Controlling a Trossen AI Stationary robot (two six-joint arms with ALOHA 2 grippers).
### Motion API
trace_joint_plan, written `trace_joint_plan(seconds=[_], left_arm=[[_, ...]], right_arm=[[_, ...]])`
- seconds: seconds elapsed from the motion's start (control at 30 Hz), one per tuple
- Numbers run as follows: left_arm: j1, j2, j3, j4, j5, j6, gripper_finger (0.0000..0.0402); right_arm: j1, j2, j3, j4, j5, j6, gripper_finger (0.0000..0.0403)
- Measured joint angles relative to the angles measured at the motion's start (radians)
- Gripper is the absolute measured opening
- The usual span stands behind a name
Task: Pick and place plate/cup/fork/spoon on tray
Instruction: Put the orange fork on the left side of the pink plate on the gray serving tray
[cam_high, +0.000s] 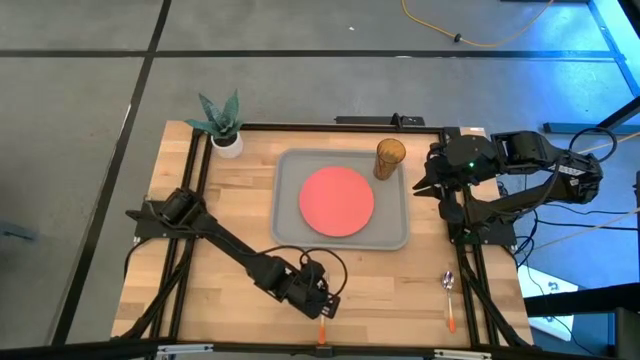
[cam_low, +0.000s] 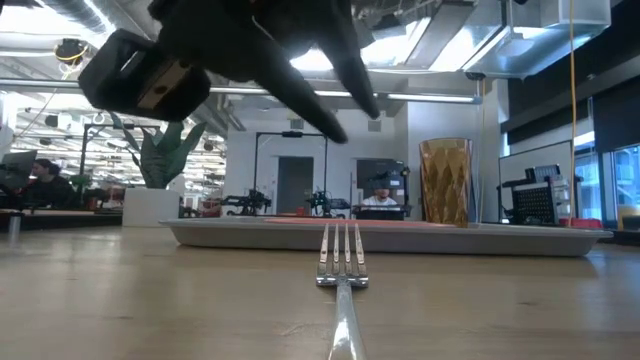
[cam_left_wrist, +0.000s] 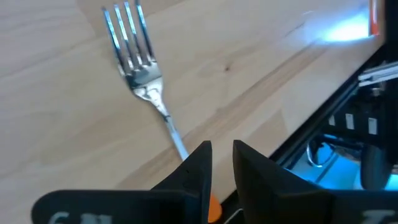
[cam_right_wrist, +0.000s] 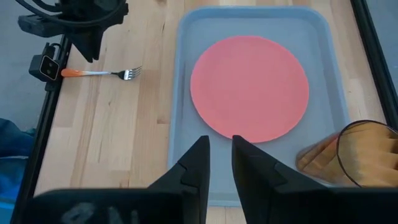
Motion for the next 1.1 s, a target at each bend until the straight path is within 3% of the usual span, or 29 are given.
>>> trace_joint_plan(seconds=[0.5,1.1], left_arm=[[-0.002,0.1,0.001,0.109,0.037,0.004,0.0057],[0.0,0.096,0.052,-0.065,0.047,-0.018,0.0057]], right_arm=[[0.0,0.001,0.0,0.0,0.0,0.001,0.0068],[0.0,0.0,0.0,0.001,0.0,0.001,0.0068]])
